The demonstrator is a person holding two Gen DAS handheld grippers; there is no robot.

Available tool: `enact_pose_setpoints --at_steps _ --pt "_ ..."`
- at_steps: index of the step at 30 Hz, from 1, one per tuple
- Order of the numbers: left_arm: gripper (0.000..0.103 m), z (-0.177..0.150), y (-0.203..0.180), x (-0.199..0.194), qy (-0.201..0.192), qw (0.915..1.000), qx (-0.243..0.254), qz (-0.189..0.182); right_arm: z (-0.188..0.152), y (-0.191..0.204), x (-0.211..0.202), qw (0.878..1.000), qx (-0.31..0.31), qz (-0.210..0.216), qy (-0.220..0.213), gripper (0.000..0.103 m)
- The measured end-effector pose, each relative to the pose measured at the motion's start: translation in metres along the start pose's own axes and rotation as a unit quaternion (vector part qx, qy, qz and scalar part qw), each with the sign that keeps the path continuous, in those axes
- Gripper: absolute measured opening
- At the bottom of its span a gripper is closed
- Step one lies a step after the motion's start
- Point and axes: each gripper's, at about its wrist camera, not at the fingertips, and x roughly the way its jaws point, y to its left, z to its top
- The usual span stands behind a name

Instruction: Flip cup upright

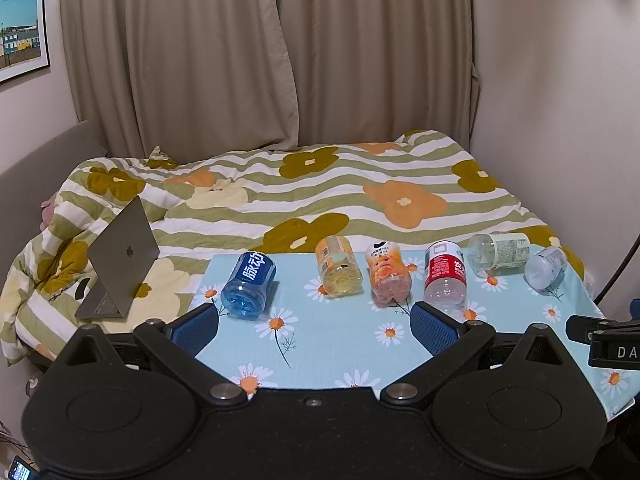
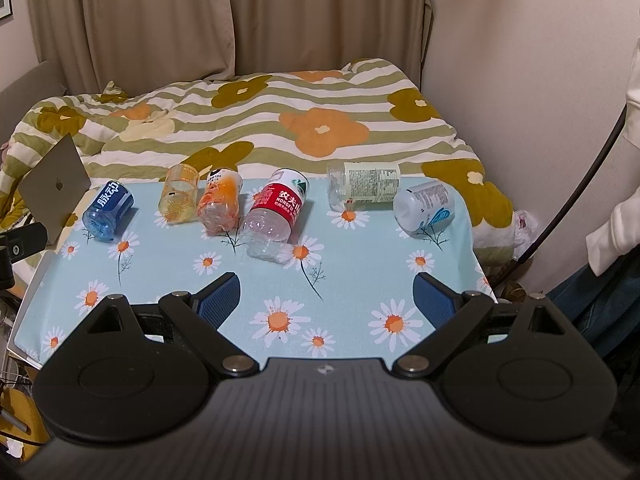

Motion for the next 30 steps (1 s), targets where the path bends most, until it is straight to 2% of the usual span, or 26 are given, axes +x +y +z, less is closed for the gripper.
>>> enact_pose_setpoints --at_steps 24,30 --pt "0.103 0.003 0.004 0.001 0.001 1.0000 -0.004 -0.002 0.002 0.004 0.001 1.000 0.002 0.003 0.001 0.103" --pt "0.103 0.013 0.007 0.005 0.010 0.9999 -0.006 -0.003 0.006 0.004 -0.001 1.000 0.011 0.005 0.007 0.103"
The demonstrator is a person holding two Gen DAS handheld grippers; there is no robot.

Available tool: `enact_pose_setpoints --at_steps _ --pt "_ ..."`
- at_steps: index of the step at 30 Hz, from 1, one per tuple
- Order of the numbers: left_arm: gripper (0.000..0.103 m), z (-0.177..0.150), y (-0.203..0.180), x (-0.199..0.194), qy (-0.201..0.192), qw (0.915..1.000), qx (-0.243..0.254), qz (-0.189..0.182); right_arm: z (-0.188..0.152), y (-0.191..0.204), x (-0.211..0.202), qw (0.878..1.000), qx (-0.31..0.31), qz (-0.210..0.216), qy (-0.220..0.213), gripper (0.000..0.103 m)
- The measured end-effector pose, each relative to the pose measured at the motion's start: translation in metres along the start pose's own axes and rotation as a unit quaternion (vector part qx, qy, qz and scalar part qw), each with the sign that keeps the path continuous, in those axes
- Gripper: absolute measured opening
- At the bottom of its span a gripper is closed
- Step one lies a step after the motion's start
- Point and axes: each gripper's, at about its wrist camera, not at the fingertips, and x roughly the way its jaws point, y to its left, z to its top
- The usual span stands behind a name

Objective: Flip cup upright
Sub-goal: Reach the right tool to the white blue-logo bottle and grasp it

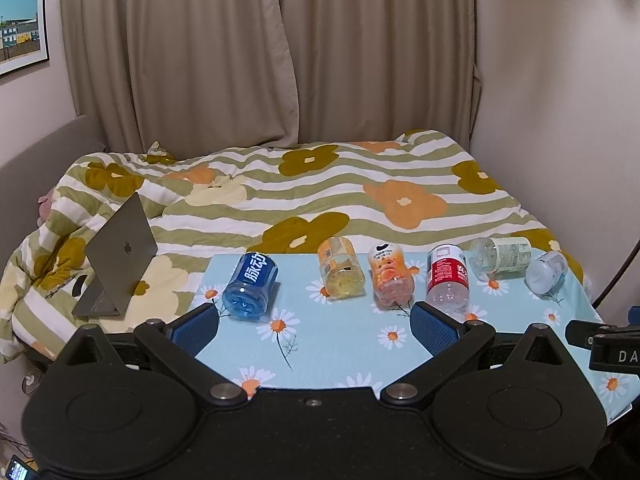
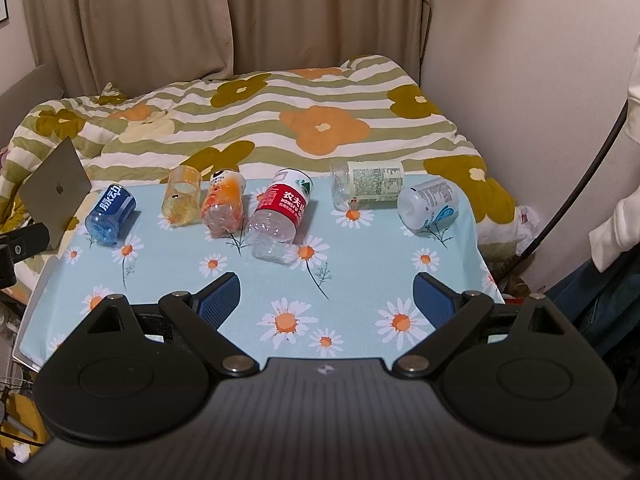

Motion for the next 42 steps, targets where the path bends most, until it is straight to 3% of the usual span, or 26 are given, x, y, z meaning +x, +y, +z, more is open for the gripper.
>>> enact_pose_setpoints --at_steps 9,15,25,35,38,42 --pt "0.103 0.006 0.012 0.034 0.034 0.9992 0.000 -0.019 0.021 -0.012 0.022 0.998 0.054 -0.020 0.010 0.103" --pt "0.103 0.005 0.008 0.064 0.062 0.9979 -0.002 -0.018 0.043 -0.053 0.060 0.993 0.107 -0.054 0.018 0.103" --pt "0.103 0.019 -0.026 0.120 0.112 0.9937 -0.009 -0.006 0.083 -0.137 0.165 0.970 0.234 -0.054 0.045 0.103" --pt "0.103 0.040 -0.061 0.168 0.144 0.9894 0.008 0.016 0.086 -0.173 0.252 0.942 0.315 -0.052 0.103 0.102" --pt "0.103 0.044 -0.068 0.177 0.152 0.9881 0.011 0.021 0.084 -0.178 0.264 0.938 0.324 -0.049 0.112 0.090" --pt "0.103 0.048 -0.075 0.184 0.157 0.9871 0.015 0.027 0.082 -0.178 0.273 0.935 0.330 -0.032 0.123 0.086"
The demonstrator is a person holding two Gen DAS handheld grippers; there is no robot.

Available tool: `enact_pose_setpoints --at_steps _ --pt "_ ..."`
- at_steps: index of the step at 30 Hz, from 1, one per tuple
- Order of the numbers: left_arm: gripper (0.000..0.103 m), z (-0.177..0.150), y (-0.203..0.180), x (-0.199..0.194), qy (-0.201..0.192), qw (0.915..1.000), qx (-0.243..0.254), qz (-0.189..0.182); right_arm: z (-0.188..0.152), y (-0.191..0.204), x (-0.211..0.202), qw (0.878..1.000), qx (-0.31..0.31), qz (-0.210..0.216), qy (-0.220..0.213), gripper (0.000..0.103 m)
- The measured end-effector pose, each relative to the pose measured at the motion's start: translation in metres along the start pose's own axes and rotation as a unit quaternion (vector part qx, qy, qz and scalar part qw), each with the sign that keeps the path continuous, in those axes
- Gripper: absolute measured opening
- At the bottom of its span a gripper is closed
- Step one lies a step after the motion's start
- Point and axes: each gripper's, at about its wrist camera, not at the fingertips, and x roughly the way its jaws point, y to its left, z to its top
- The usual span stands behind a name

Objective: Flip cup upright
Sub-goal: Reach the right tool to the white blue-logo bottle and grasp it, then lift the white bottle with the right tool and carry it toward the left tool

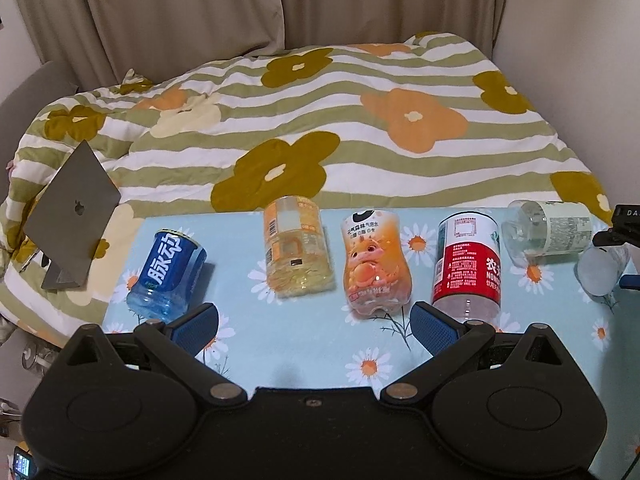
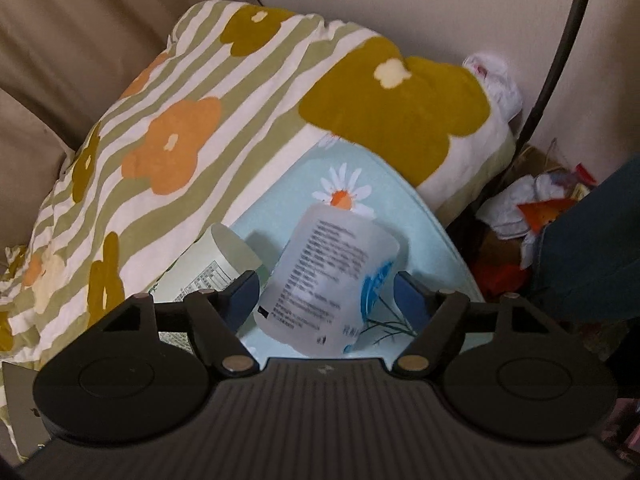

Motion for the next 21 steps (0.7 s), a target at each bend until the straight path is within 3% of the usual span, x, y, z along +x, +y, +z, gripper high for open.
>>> enact_pose_setpoints --at_steps 3,13,21 --pt "0.103 0.002 -0.004 0.002 0.001 1.0000 0.002 0.002 0.000 0.002 0.006 1.000 -0.003 0.004 0.011 0.081" --pt "0.103 0.006 -0.008 0.005 0.002 1.0000 0.004 0.005 0.000 0.007 0.007 1.000 -0.016 0.000 0.005 0.079" --pt "0.103 0.001 0.002 -0.001 -0.010 0.9999 0.000 -0.003 -0.001 0.009 -0.016 0.999 -0.026 0.002 -0.020 0.079"
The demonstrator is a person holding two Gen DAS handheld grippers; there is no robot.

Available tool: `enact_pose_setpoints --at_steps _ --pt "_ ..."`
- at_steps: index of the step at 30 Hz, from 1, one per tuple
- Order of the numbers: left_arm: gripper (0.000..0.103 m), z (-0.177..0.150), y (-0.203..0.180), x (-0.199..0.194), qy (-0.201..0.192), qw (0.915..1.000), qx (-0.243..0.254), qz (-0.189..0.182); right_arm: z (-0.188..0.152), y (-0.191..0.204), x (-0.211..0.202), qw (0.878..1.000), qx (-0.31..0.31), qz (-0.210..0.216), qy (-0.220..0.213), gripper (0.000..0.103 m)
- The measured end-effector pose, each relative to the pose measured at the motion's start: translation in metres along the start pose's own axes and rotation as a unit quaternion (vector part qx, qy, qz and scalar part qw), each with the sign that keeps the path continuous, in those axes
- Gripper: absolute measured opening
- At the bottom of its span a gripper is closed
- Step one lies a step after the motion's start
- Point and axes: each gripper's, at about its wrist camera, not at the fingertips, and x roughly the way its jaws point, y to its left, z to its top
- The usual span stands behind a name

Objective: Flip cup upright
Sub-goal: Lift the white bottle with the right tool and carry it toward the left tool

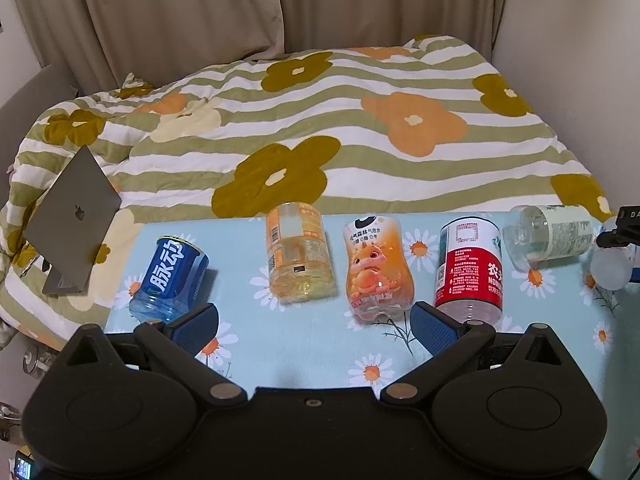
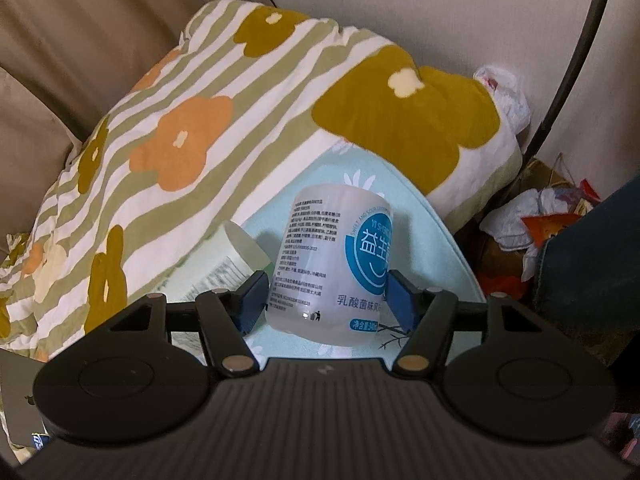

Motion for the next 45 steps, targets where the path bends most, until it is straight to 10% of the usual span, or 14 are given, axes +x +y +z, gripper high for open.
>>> enact_pose_setpoints --at_steps 19,33,45 --pt "0.103 -0.058 0.072 -0.050 -0.038 0.9974 -0.037 -0.049 -0.113 0.055 -0.118 0.987 -0.159 0.034 -0.016 0.079" --pt "0.103 -0.126 0.117 -0.051 -0.001 0.9983 -0.046 -0.036 -0.238 0.103 -0.092 0.949 -0.285 0.099 0.092 0.079" --pt "0.103 -0.140 0.127 -0.044 0.017 0.9982 -0.040 -0.041 -0.266 0.113 -0.071 0.931 -0.332 0.093 0.120 0.085"
